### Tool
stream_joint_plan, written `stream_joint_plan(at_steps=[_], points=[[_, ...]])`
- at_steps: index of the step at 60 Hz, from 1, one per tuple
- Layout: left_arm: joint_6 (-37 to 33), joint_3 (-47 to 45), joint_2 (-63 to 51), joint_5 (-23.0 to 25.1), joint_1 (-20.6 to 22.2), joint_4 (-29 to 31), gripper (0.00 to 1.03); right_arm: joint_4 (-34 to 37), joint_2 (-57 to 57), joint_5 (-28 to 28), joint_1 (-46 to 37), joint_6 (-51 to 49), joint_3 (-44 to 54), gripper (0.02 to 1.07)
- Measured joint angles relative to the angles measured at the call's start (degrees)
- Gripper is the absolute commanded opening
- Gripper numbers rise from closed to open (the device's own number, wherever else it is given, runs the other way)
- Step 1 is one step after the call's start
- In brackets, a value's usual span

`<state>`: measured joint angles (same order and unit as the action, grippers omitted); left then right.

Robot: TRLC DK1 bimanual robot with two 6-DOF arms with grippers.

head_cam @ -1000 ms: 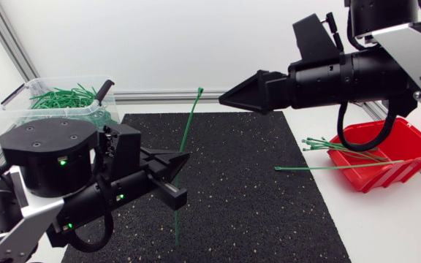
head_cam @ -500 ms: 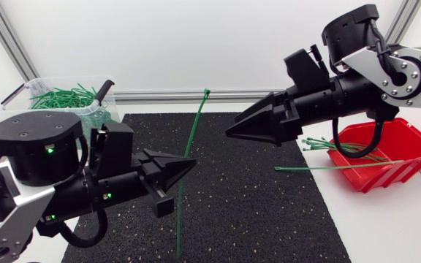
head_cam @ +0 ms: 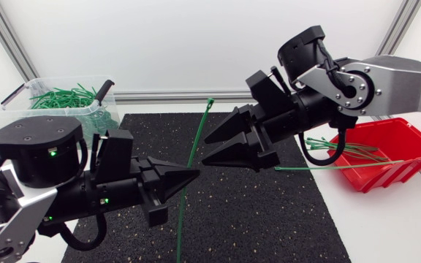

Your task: Take a green cable tie from the red box, thread the tail through the head to close it, then place it in the transparent bin on the left.

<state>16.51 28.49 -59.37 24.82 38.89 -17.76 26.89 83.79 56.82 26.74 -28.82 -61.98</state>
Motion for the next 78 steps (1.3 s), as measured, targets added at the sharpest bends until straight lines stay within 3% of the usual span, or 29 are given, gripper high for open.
stream_joint_plan(at_steps=[19,30,35,51,65,72,78], points=[[0.4,0.0,-1.1,1.8,-0.8,-0.2,0.04,-0.1,1.0,1.5,2.2,-1.0,-2.3,0.78],[0.4,-0.1,-1.1,2.0,-1.4,-0.3,0.04,-0.2,1.8,1.5,3.1,-1.1,-2.4,0.61],[0.4,-0.1,-1.1,2.0,-1.4,-0.3,0.04,-0.3,2.4,1.5,3.2,-1.1,-2.4,0.6],[0.5,-0.7,-1.0,2.4,-1.4,-0.3,0.04,-1.0,2.9,1.5,3.3,-1.0,-2.4,0.26],[1.1,-0.8,-1.0,2.4,-1.4,-0.3,0.04,-1.4,2.9,1.4,4.0,-1.0,-2.4,0.22],[1.5,-0.8,-0.9,3.1,-1.4,-0.3,0.04,-1.4,2.9,1.4,4.1,-1.0,-2.4,0.07],[1.6,-1.1,-0.7,3.1,-1.7,-0.3,0.04,-1.4,2.9,1.0,4.5,-1.0,-2.4,0.08]])
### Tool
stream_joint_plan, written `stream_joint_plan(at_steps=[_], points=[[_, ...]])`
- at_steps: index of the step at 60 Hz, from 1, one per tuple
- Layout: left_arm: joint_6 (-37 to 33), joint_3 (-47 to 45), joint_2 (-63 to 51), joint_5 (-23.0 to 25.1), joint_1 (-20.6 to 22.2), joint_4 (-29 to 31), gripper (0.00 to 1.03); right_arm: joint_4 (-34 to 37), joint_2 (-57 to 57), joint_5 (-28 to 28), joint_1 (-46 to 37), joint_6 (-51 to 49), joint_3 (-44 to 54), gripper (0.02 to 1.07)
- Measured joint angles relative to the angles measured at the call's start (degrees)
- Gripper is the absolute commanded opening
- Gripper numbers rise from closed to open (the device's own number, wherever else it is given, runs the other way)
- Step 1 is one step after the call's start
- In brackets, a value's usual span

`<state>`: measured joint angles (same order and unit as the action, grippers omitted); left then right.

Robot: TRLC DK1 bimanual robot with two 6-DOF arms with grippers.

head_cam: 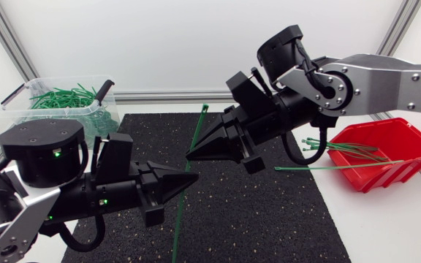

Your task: Take a green cable tie from the red box, thread the tail through the head to close it, then place it in the transparent bin on the left.

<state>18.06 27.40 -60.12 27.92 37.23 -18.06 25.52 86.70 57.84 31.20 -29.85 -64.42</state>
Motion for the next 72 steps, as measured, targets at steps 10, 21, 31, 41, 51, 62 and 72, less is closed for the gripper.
stream_joint_plan(at_steps=[10,21,31,41,51,62,72], points=[[0.0,-0.4,0.1,0.2,-1.2,0.2,0.42,0.1,-0.2,-1.4,0.6,0.0,0.0,0.08],[-0.5,-0.4,1.9,2.9,-6.7,2.4,0.75,3.3,-1.9,-4.6,0.6,0.0,0.0,0.08],[-1.4,-0.3,4.8,10.1,-15.6,3.6,0.82,13.2,-2.4,-7.9,0.8,-0.9,-2.2,0.08],[-1.3,-0.2,5.6,17.1,-21.1,3.6,0.87,21.4,0.0,-10.2,2.5,-2.4,-7.4,0.08],[-0.4,0.4,4.0,22.8,-23.4,1.1,0.88,26.1,5.0,-11.2,4.0,-3.3,-11.6,0.08],[2.1,0.6,0.4,29.7,-26.1,-2.8,0.9,29.4,10.4,-11.2,5.2,-3.9,-15.2,0.08],[3.4,1.4,-2.6,33.6,-26.5,-4.3,0.91,35.0,15.0,-8.3,5.5,-5.4,-20.0,0.08]])
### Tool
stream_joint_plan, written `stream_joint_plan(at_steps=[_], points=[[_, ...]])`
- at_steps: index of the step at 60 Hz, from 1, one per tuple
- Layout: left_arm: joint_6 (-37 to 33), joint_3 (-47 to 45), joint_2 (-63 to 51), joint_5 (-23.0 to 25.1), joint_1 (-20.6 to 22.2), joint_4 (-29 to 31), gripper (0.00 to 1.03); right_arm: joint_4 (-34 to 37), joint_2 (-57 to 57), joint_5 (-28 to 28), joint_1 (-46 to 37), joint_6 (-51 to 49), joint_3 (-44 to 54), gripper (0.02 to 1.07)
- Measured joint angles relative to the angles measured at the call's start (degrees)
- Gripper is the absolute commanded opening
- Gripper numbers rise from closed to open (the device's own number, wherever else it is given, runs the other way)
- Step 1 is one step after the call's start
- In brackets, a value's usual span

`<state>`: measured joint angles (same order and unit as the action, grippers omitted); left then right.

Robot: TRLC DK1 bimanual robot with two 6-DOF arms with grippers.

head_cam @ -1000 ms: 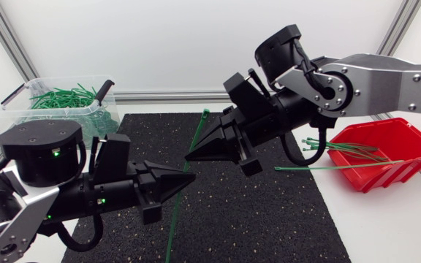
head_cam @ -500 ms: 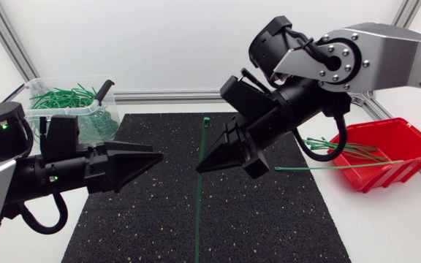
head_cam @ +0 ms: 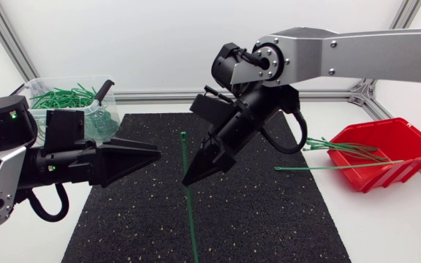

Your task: Take a green cable tie from the red box, thread the tail through the head to close it, then place it in the transparent bin on the left.

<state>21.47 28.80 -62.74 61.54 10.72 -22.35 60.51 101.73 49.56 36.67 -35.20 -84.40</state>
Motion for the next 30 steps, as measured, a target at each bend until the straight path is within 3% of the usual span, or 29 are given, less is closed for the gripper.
stream_joint_plan(at_steps=[30], points=[[2.9,1.5,-6.1,4.2,0.8,-3.3,0.9,5.0,5.2,5.2,1.3,-3.5,-2.6,0.08]])
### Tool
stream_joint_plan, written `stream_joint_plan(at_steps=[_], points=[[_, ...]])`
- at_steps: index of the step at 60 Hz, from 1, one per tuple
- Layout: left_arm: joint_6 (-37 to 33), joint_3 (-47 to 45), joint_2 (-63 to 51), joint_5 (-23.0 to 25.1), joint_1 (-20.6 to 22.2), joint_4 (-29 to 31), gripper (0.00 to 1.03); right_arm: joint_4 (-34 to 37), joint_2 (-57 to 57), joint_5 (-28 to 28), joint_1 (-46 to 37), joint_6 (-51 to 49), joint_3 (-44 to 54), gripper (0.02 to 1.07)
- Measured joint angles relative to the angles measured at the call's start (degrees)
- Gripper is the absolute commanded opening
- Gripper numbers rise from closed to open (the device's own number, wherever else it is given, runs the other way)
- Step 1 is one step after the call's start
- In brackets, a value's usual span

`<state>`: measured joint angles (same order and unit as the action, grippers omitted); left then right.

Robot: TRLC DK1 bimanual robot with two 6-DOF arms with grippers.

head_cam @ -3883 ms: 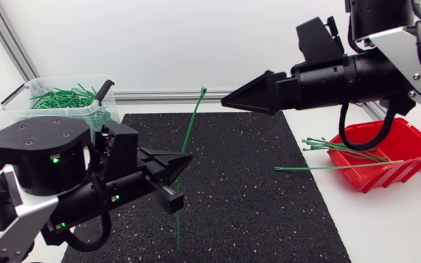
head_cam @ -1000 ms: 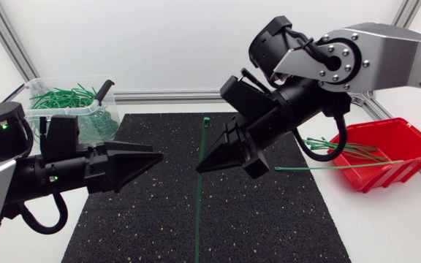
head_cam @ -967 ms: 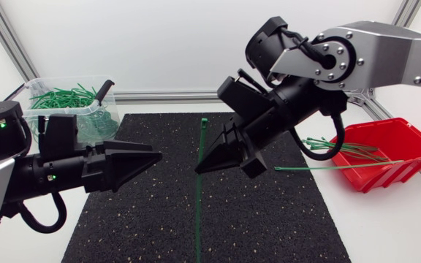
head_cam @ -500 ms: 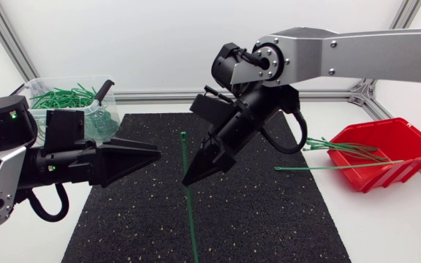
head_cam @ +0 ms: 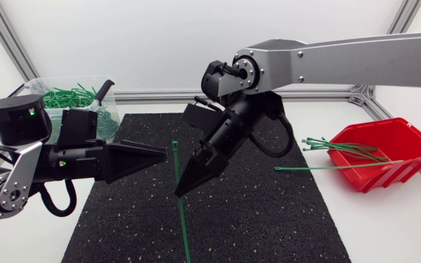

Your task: Take a green cable tie from the red box, thread the tail through the head to close it, then place it in the transparent bin on the left.

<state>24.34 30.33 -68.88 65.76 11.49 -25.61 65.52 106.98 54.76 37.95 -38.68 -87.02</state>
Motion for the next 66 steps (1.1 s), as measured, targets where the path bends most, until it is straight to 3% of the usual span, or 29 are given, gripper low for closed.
stream_joint_plan(at_steps=[18,39,50,66], points=[[0.4,0.2,-1.0,0.1,2.0,-1.0,0.75,0.5,1.3,1.0,0.6,-0.9,0.0,0.08],[1.2,0.2,-1.5,0.2,3.7,-1.9,0.23,0.5,2.4,2.1,0.6,-1.9,0.0,0.08],[1.2,0.2,-2.4,0.2,3.7,-2.5,0.23,0.5,2.4,2.4,0.6,-2.1,-0.2,0.08],[1.2,0.2,-2.7,0.2,3.7,-2.6,0.14,0.5,2.4,2.5,0.6,-2.1,-0.3,0.08]])
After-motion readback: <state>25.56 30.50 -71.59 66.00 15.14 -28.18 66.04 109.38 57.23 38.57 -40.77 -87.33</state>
